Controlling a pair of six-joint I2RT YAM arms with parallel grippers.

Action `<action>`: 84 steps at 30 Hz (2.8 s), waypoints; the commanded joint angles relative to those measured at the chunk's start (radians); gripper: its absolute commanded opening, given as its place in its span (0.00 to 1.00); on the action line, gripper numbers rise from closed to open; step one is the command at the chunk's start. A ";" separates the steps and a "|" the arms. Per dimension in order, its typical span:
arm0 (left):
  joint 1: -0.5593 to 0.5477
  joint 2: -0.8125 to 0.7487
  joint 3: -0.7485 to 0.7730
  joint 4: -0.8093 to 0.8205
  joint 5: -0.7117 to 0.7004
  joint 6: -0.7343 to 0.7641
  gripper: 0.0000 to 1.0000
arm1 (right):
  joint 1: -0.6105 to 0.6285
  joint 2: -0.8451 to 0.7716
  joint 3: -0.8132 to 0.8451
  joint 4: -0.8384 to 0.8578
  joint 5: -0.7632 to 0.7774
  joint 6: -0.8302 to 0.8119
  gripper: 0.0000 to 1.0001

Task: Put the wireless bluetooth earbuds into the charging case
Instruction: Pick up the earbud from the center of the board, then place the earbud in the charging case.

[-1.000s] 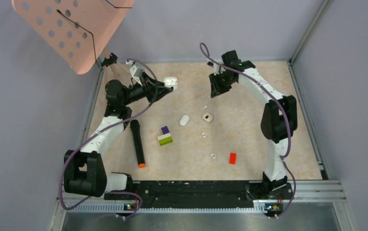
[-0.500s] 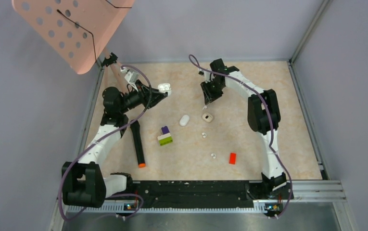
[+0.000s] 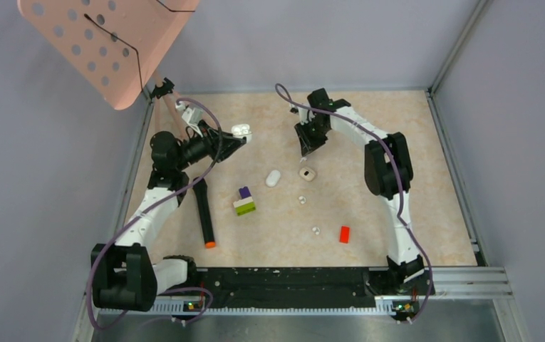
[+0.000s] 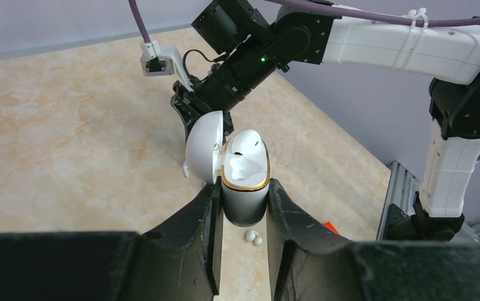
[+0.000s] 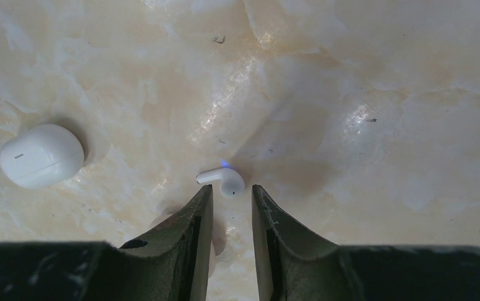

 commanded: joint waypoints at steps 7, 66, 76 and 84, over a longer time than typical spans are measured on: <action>0.021 -0.048 -0.014 0.028 -0.007 0.000 0.00 | 0.013 0.057 0.040 0.001 0.004 -0.035 0.28; -0.225 0.224 0.223 0.304 0.098 -0.075 0.00 | 0.425 -0.837 -0.435 0.629 0.287 -0.631 0.00; -0.230 0.212 0.222 0.318 0.106 -0.051 0.00 | 0.453 -0.834 -0.446 0.623 0.248 -0.628 0.00; -0.228 0.210 0.229 0.345 0.074 -0.038 0.00 | 0.459 -0.806 -0.413 0.570 0.259 -0.630 0.00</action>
